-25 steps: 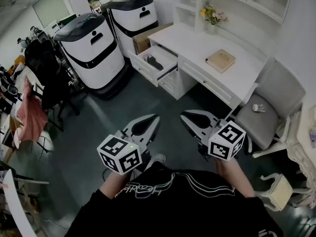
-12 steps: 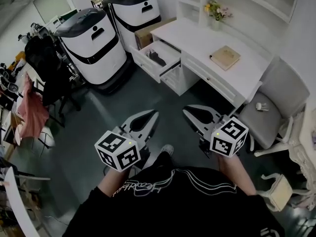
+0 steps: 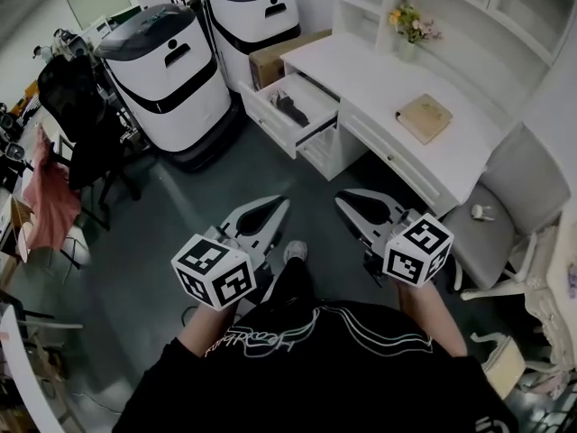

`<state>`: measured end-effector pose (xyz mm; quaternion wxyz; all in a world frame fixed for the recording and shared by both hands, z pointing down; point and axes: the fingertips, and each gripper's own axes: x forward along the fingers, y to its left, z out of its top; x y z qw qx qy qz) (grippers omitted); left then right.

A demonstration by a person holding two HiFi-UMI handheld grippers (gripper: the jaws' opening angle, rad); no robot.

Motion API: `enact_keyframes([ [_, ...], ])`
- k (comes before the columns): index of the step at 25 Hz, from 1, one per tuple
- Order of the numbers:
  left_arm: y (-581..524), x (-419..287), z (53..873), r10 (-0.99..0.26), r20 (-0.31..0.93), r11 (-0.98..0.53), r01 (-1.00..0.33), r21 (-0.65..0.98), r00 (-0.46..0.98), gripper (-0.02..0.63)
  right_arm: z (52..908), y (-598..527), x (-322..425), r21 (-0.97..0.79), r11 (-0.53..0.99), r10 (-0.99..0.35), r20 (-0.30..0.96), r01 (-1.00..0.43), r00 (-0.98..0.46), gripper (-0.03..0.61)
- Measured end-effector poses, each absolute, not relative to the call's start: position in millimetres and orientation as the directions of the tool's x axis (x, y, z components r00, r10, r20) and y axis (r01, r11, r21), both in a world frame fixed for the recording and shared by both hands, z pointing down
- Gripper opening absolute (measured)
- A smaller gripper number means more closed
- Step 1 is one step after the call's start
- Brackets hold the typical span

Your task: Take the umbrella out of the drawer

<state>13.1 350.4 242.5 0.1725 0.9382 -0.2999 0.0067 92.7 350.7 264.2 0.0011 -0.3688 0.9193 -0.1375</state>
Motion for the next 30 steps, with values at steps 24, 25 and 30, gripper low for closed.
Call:
enact_keyframes([
  [24, -50, -44, 309, -0.52, 0.218, -0.708, -0.56, 0.431, 0.826, 0.02, 321, -43, 45, -0.343, 0.611, -0.68, 0.234, -0.713, -0.695, 0.055],
  [25, -57, -43, 312, -0.515, 0.22, -0.708, -0.556, 0.435, 0.828, 0.02, 325, -49, 46, -0.346, 0.604, -0.679, 0.248, -0.718, -0.691, 0.055],
  [30, -91, -47, 327, -0.509, 0.234, -0.692, -0.556, 0.461, 0.828, 0.02, 338, -86, 43, -0.352, 0.597, -0.666, 0.283, -0.721, -0.69, 0.057],
])
